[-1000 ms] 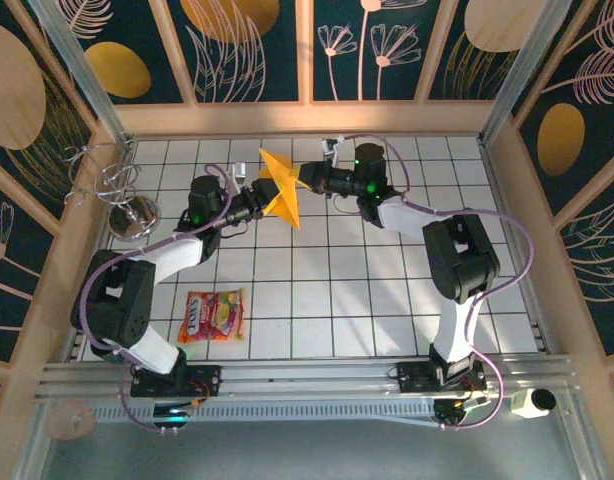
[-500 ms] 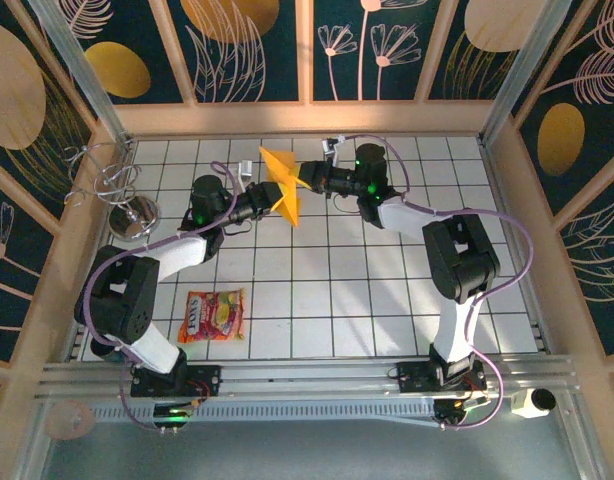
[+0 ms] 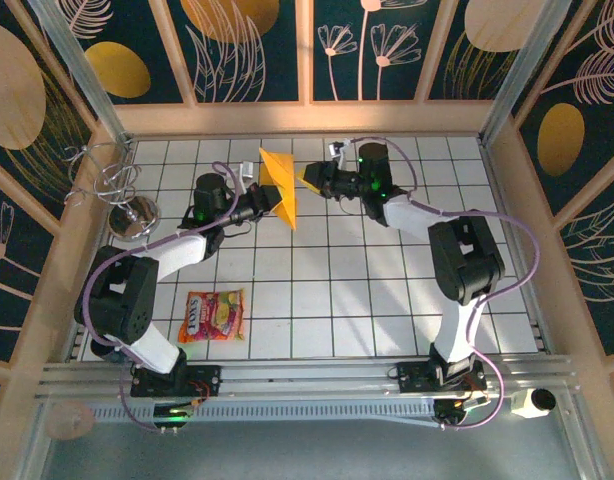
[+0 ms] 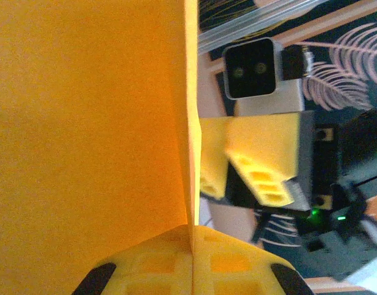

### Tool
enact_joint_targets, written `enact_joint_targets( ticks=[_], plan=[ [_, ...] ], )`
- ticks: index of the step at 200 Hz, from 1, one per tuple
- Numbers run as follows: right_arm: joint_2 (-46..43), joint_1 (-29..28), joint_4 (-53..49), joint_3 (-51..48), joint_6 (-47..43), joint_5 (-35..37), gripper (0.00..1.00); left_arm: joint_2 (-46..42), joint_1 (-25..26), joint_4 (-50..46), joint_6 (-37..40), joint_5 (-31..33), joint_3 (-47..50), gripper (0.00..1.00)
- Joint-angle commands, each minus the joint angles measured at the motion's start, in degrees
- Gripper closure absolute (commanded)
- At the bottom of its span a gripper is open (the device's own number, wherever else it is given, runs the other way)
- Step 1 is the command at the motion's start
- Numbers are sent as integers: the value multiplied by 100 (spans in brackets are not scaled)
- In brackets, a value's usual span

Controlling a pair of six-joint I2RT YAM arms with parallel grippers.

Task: Fold a paper plane with a square sheet of paper (pick it up from the middle)
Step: Turn over the paper at the center of the table.

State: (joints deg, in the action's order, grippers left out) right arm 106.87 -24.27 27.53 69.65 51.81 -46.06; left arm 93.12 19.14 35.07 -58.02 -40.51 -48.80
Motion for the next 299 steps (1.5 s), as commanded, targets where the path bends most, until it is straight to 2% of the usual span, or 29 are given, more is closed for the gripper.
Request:
enact_joint_targets(
  ticks=[1,14,35,58,77,110,155,177,208,299],
  plan=[
    [-551,205,-878,-121,-854,548,60,-154,11,-1286,1021,425,-358,93],
    [-711,291,-1218,-187,-1116,835,57,-149,14,-2114,1540,807,-581,93],
    [-964,391,-1709,-267,-1483,1401,55,-66,83,-3520,2420,1835,-1151,93],
    [-1204,440,-2224,-316,-1840,2226,54,176,275,-4939,3143,3375,-1895,93],
    [-1377,477,-2469,-404,-1929,2798,53,466,479,-5722,3471,4739,-2468,92],
    [-1578,599,-2612,-632,-1805,3308,53,1204,921,-6521,3778,6640,-3321,92],
    [-1738,806,-2656,-931,-1599,3477,53,2295,1440,-7118,3926,8290,-4066,93],
    [-1720,857,-2667,-1006,-1551,3405,53,2863,1711,-7121,4166,9423,-4223,96],
    [-1618,873,-2672,-1031,-1543,3239,53,3400,1804,-7094,4217,9606,-4477,96],
    [-1283,893,-2615,-1001,-1511,3005,53,4067,1825,-7077,4157,9182,-4776,87]
  ],
)
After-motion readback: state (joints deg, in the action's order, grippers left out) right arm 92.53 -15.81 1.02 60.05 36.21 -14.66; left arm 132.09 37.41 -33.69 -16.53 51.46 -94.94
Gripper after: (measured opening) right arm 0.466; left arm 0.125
